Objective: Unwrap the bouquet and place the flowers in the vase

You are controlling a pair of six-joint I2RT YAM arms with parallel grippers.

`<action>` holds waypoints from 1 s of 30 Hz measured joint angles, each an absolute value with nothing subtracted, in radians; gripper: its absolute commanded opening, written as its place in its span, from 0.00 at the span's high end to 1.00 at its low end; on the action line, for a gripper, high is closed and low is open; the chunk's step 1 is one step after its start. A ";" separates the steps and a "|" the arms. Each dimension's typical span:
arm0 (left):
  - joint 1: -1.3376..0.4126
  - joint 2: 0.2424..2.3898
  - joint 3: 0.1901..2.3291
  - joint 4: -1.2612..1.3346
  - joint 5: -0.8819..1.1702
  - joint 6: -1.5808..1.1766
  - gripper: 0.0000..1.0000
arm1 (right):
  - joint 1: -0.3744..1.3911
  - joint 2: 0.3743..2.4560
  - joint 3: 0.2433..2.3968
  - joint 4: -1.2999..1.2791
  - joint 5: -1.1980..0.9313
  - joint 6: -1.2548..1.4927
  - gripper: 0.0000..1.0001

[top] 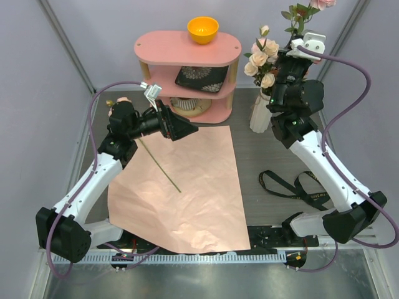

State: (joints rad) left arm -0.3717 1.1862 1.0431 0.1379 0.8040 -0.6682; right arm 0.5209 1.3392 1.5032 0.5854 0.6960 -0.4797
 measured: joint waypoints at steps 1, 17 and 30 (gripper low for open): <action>-0.372 1.186 1.043 0.138 0.804 -0.668 0.07 | 0.516 1.339 1.497 0.592 0.696 -0.473 0.99; -0.372 1.194 1.043 0.138 0.804 -0.668 0.07 | 0.484 1.324 1.412 0.532 0.726 -0.365 0.99; -0.371 1.196 1.043 0.137 0.792 -0.668 0.07 | 0.477 1.322 1.348 0.488 0.722 -0.311 0.99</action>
State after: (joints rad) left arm -0.3710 1.1957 1.0431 0.1371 0.7921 -0.6678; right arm 0.4770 1.3216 1.3479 0.4877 0.7219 -0.3115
